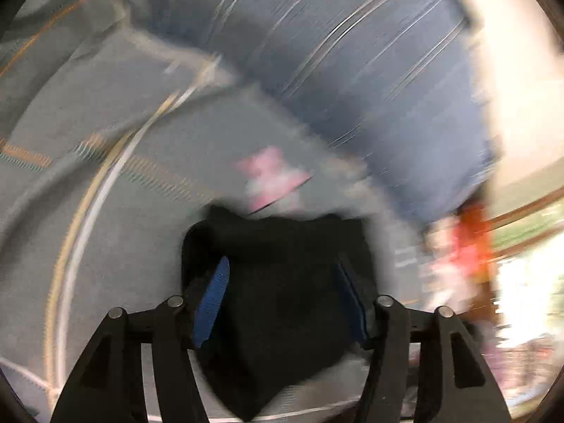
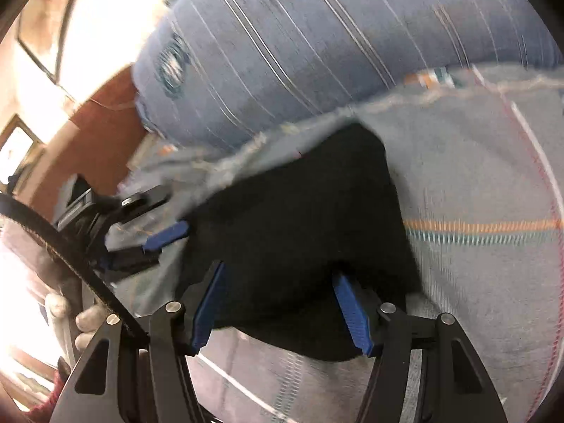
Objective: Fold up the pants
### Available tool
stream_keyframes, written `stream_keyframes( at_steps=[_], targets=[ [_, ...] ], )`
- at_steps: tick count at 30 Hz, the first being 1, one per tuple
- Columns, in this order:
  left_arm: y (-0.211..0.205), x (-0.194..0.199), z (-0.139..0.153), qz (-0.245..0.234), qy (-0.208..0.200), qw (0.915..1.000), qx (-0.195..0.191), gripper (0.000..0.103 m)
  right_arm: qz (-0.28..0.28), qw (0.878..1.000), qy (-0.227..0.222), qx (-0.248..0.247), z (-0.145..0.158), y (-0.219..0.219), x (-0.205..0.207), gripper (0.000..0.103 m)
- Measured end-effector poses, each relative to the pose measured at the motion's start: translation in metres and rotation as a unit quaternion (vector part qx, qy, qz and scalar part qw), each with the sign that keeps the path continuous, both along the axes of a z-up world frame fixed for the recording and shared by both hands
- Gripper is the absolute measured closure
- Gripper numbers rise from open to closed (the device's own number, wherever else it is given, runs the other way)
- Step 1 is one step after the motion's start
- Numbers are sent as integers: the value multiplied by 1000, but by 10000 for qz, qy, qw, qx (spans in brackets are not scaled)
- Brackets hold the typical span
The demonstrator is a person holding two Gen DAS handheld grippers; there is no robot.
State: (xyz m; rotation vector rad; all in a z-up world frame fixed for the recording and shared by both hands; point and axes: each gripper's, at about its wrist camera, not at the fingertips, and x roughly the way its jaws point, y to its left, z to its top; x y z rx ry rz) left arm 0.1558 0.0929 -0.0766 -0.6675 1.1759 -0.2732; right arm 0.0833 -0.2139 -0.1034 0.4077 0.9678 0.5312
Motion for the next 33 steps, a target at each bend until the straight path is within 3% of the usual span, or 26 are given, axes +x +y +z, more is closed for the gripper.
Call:
stream_keyframes(
  at_steps=[1,4,9,11,15,20,23,26,30,33],
  targets=[
    [-4,-3,-10,-98,112,9999,57,50,30,9998,194,-78,-11,-1,-1,37],
    [-5,-26,-17,-122,-301,9991,284,49,186,9996,142,-130,-10,-8,-10,39],
    [2,-33,-21,-20,-416,9991,38,49,199,9996,-135,-161,39,-13,7,38],
    [3,-34,-23,-19,-418,9991,-37,48,387,9977,-248,-504,51,2,28,37],
    [2,-40,-25,-148,-378,9991,-86,48,745,9794,-436,-1824,56,40,66,33],
    [6,-44,-26,-294,-397,9987,-125,45,1232,9726,-73,-1969,55,30,49,32],
    [12,-47,-25,-404,-389,9980,-296,45,1193,9790,321,-1624,45,-5,30,32],
    [21,-58,-14,-424,-615,9956,-568,44,929,9919,368,-790,57,-45,24,31],
    [34,-58,-1,-96,-871,9940,-648,33,311,9993,-9,-224,72,-76,49,21],
    [38,-42,-5,100,-790,9949,-627,29,209,9997,86,-68,54,-69,84,20]
  ],
)
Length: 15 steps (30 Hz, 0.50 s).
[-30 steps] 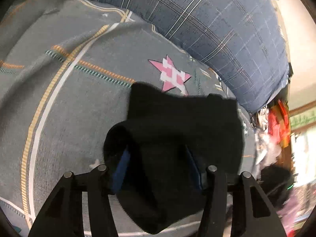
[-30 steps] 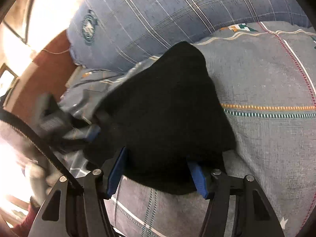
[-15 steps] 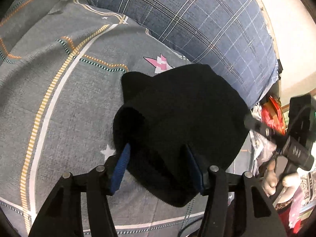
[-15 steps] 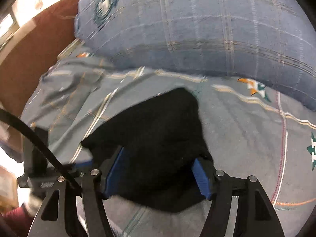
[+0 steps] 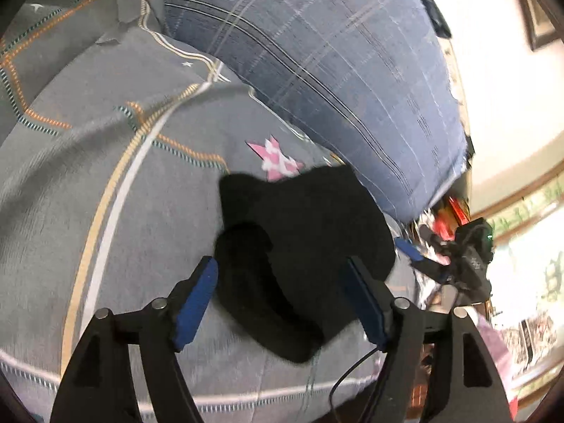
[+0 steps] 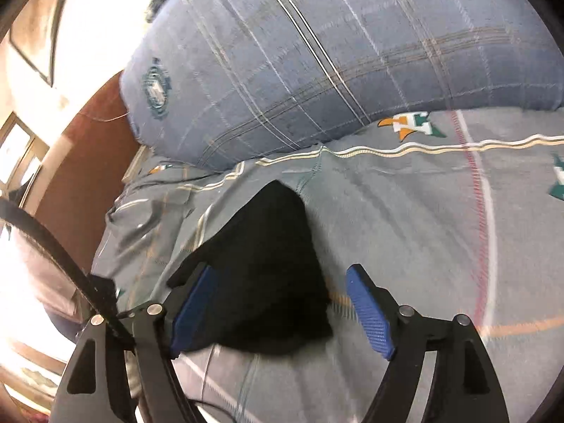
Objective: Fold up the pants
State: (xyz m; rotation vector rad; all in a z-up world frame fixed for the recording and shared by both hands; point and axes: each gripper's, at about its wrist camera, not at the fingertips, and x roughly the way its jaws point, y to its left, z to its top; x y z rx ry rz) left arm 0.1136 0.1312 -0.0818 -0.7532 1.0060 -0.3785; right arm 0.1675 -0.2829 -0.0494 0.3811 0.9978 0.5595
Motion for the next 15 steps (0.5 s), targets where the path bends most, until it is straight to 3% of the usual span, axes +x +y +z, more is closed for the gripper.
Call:
stream_keyframes(
  at_steps=[2,5,7,8,10,12,15],
  targets=[
    [-4,19,-10,-61,232,9995,187,26,81,9998,188,26,-21,18,22,20],
    [-19,38,-29,-398,616,9968,317,24,235,9950,839,483,-59,39,41,21],
    [-32,42,-21,-612,379,9960,525,25,158,9950,857,479,-69,48,39,23],
    [-38,44,-19,-678,410,9943,711,33,152,9954,812,492,-70,52,37,26],
    [-46,42,-13,-726,335,9913,1043,40,189,9949,814,563,-65,54,29,53],
    [-46,39,-4,-692,297,9917,1040,46,300,9952,712,601,-53,56,22,67],
    [-40,38,17,-714,148,9939,829,52,348,9957,488,708,-28,56,9,69]
  ],
)
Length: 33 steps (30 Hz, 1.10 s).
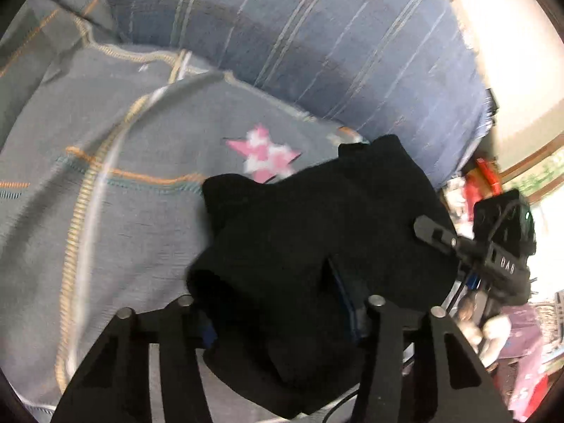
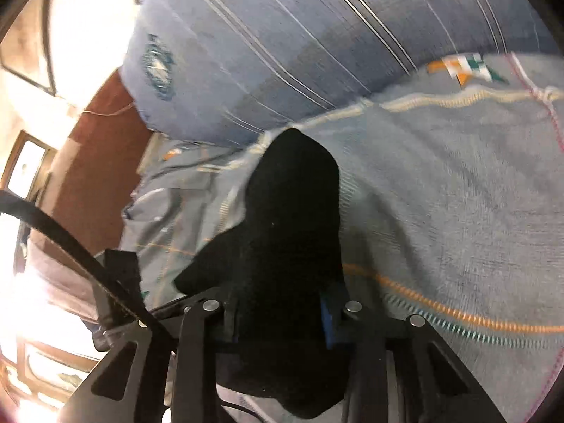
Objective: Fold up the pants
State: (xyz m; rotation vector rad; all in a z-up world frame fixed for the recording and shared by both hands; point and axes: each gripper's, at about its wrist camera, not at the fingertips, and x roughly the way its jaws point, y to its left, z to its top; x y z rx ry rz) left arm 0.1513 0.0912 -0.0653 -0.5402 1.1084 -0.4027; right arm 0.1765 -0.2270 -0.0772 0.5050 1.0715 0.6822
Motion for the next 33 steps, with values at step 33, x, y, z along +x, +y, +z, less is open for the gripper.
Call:
stream_keyframes(
  at_steps=[33],
  targets=[
    [-76,76,-15,118,-272,9976,626,49,-1280,9917,108,81,-30,-59,44,44]
  ],
)
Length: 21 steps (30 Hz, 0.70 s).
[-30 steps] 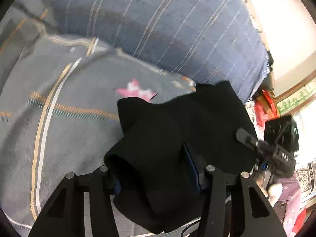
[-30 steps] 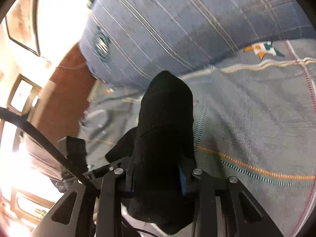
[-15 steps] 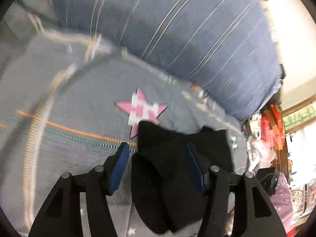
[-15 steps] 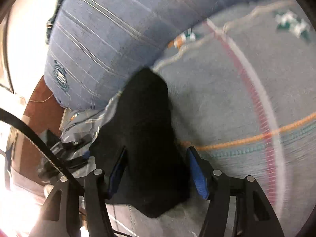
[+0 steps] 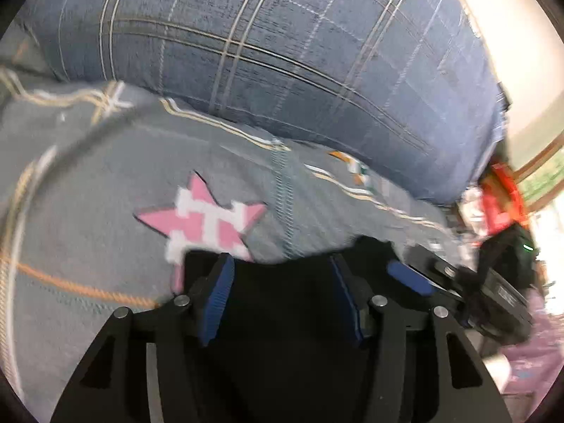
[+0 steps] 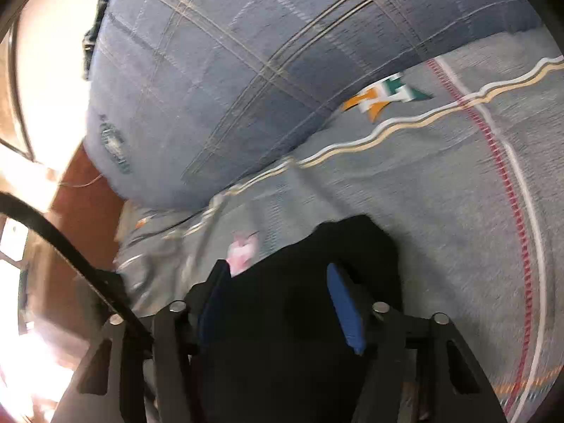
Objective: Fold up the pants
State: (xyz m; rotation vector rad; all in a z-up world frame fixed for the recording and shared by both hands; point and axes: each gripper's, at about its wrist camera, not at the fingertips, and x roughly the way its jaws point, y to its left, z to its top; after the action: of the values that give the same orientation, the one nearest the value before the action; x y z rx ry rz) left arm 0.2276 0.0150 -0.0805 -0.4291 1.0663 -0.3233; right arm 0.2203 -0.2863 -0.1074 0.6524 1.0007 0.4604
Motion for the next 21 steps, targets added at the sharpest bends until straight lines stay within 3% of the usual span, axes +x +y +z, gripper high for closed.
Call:
stream_keyframes(
  at_steps=[1,4,7,11,14,18,21],
  targets=[
    [-1,4,-1,7,76,9999,103,49,-36,9999,-103,-70,-1,2,-4,43],
    [8,8,-3,12,274,9995,-136,49,38,9984,-344,-455,9,12,-15,43],
    [32,-5,10,150,215,9977,-631,47,4,9987,-487,-133,24,-3,-28,36],
    [66,-35,17,307,191,9937,-1060,32,-93,9980,-622,39,38,-37,-51,28],
    [71,-48,6,299,365,9904,-1297,29,-72,9992,-402,36,26,-47,-54,26],
    [61,-49,-23,157,668,9898,-1250,25,-16,9996,-42,294,-1,-46,-52,26],
    [41,-39,-20,-11,434,9932,-1081,19,235,9983,234,469,-21,-29,-43,26]
  ],
)
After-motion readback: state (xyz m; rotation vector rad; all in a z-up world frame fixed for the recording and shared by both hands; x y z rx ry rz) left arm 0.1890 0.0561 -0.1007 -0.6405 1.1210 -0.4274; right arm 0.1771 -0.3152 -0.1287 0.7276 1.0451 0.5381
